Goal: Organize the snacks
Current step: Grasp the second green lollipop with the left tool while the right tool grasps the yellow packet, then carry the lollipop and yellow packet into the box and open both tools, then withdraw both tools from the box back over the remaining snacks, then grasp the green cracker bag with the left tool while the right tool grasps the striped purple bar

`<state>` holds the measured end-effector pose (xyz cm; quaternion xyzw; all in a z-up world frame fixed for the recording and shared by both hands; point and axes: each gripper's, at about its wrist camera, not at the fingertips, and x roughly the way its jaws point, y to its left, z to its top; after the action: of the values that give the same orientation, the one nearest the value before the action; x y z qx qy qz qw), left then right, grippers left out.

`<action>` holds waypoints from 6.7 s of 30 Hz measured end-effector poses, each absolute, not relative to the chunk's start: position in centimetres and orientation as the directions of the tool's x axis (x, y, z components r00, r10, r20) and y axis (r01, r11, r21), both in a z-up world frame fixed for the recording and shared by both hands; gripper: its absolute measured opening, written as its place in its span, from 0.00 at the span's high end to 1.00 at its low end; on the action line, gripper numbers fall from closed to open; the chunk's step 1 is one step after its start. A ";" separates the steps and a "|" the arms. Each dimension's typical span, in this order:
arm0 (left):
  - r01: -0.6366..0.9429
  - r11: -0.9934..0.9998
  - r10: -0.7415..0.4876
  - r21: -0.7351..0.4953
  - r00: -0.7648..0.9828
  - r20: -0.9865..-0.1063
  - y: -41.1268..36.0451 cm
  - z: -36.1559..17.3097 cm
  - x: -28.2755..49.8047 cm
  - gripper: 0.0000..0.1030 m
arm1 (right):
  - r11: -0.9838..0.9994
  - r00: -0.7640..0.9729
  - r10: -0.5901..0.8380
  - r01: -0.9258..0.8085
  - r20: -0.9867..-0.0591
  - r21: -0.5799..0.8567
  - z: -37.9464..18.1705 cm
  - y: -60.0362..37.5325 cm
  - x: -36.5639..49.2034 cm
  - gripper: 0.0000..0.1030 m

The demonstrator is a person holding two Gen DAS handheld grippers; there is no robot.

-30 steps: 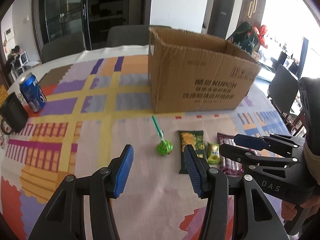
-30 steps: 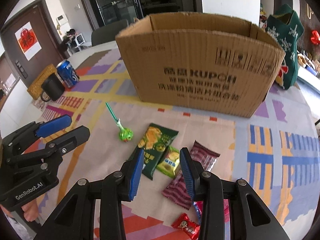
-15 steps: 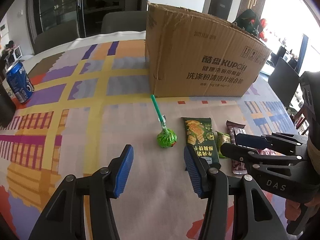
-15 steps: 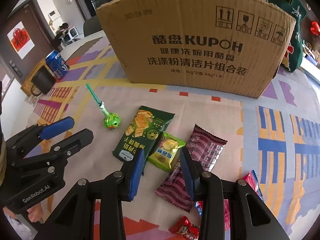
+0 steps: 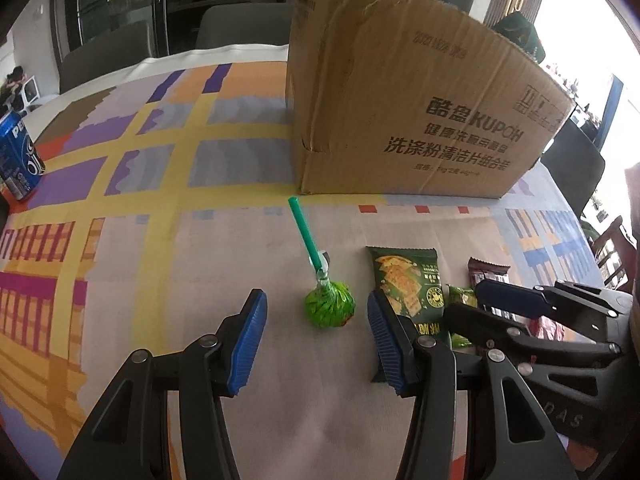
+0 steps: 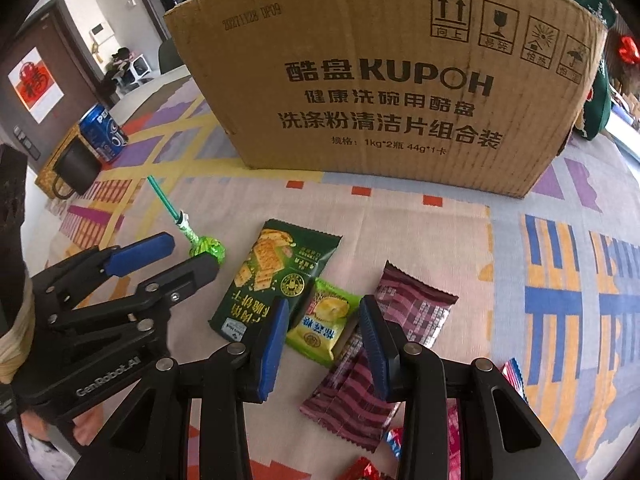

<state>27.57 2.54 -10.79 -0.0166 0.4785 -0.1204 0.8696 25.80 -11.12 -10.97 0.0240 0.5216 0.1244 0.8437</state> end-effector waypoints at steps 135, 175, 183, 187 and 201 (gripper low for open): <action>0.259 0.966 -0.163 0.015 0.650 -0.742 -2.5 -1.0 26.1 0.39 | 0.978 0.592 0.194 -0.051 -0.783 0.203 -2.9 -17.7 24.4 0.56; 0.295 0.956 -0.148 -0.004 0.470 -0.870 -3.8 -11.7 26.3 0.40 | 0.987 0.402 0.130 0.037 -0.906 0.158 -11.5 -14.2 25.6 0.56; 0.297 0.955 -0.163 -0.013 0.486 -0.859 -3.9 -11.9 26.2 0.49 | 0.991 0.405 0.107 0.024 -0.908 0.128 -11.9 -13.3 26.3 0.52; 0.315 0.949 -0.170 -0.005 0.499 -0.850 -4.0 -11.8 25.7 0.58 | 0.995 0.414 0.096 -0.001 -0.905 0.105 -11.8 -13.1 26.2 0.52; 0.265 0.962 -0.199 -0.061 0.533 -0.822 -2.2 -9.5 25.2 0.58 | 0.989 0.441 0.145 -0.039 -0.885 0.143 -11.6 -13.8 25.7 0.64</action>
<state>25.18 -2.22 -9.47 0.0357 0.4647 -0.1324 0.8748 25.67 -13.80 -11.63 0.0507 0.5257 0.0544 0.8474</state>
